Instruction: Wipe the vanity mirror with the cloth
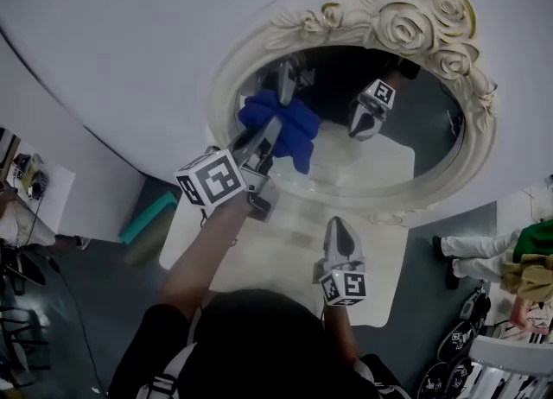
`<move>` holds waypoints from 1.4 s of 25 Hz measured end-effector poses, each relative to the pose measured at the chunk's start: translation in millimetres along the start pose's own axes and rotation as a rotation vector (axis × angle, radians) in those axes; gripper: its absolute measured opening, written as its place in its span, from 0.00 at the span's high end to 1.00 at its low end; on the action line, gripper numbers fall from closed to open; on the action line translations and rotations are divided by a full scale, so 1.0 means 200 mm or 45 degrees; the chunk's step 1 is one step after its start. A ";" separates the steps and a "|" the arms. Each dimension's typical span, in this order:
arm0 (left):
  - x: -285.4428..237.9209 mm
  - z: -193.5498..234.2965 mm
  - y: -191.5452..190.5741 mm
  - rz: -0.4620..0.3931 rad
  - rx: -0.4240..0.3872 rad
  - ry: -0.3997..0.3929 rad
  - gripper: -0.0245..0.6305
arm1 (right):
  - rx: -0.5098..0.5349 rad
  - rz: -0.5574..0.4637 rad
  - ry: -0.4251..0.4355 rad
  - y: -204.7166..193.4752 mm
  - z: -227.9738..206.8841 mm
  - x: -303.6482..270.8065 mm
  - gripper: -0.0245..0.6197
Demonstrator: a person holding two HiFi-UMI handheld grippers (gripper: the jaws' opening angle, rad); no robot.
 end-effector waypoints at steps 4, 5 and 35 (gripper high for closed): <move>-0.03 -0.09 0.09 -0.040 -0.038 -0.038 0.90 | 0.002 -0.004 0.007 0.00 0.01 0.01 0.96; -0.04 -0.12 0.12 -0.047 -0.042 -0.048 0.90 | 0.005 -0.005 0.008 0.01 0.01 0.01 0.96; -0.12 -0.40 0.33 -0.107 0.000 -0.160 0.90 | 0.148 -0.140 0.111 0.81 0.29 -0.13 0.96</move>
Point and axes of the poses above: the fingertips, and each gripper's own axes: x backward along the fingers, z to its left, y out of its top, the point moved 2 cm from there along x, backward along the fingers, and after that the axes turned 11 degrees about -x, right-handed, at the moved point
